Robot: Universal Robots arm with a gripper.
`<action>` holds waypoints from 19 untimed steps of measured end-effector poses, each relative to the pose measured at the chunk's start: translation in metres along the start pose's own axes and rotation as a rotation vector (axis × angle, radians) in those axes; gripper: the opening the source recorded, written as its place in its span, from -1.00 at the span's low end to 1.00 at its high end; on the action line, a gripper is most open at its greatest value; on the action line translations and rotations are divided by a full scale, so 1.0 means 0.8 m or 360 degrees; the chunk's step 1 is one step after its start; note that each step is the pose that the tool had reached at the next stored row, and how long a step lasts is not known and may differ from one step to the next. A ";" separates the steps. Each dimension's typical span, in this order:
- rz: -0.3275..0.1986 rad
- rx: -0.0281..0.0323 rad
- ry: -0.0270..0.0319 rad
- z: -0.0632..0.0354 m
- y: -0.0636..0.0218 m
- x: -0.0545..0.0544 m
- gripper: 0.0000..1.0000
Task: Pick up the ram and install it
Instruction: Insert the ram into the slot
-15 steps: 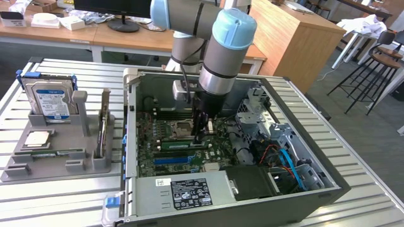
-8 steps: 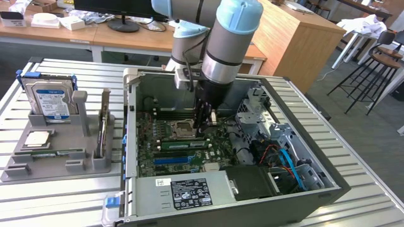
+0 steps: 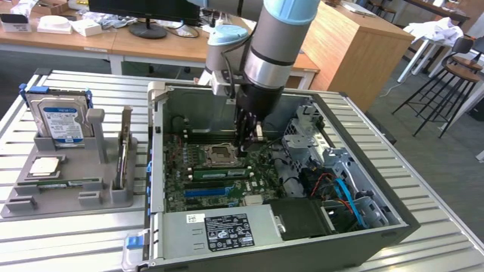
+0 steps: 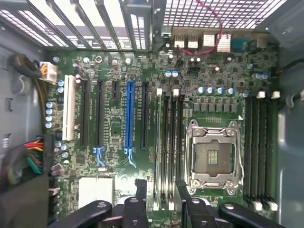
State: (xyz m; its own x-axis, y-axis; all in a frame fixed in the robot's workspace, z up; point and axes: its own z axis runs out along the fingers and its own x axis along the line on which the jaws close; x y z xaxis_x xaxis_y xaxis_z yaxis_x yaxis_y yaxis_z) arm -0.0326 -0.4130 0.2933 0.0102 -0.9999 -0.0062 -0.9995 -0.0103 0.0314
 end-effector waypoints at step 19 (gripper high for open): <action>0.0000 0.00000 0.00000 -0.062 0.001 0.000 -0.27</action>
State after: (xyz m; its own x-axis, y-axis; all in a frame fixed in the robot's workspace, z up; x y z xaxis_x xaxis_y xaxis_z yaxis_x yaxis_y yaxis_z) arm -0.0318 -0.4130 0.3428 0.0103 -0.9999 -0.0062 -0.9995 -0.0105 0.0314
